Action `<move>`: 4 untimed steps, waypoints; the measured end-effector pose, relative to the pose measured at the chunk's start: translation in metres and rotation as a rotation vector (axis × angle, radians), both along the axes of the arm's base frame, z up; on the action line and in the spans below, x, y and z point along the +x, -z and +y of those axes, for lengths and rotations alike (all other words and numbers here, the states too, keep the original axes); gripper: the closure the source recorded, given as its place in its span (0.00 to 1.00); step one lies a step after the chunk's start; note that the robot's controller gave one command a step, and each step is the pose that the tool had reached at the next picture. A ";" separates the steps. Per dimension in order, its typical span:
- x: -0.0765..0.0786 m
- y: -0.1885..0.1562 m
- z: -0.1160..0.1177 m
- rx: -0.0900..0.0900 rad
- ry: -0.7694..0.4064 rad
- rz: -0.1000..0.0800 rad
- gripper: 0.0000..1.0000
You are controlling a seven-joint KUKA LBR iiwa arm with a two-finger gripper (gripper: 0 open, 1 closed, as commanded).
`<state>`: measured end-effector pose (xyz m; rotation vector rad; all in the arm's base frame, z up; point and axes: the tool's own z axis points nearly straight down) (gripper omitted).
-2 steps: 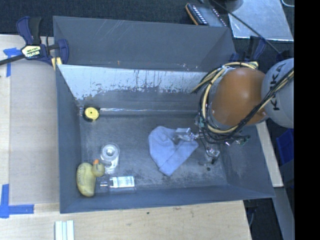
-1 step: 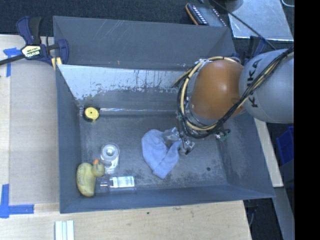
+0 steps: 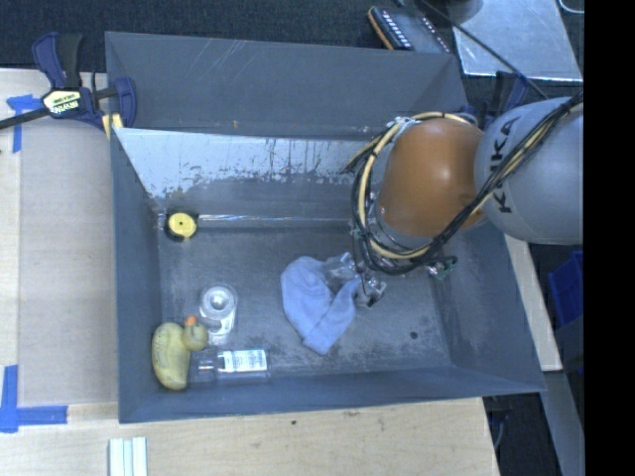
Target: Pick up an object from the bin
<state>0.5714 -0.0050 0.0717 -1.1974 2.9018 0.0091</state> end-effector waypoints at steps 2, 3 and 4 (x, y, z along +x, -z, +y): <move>-0.002 -0.010 0.000 0.001 0.001 0.006 1.00; -0.002 -0.029 0.000 0.000 0.002 0.004 1.00; 0.000 -0.043 0.000 0.000 0.003 -0.002 1.00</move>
Offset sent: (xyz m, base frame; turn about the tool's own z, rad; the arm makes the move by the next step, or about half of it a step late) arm 0.0000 0.0000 0.0631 0.0000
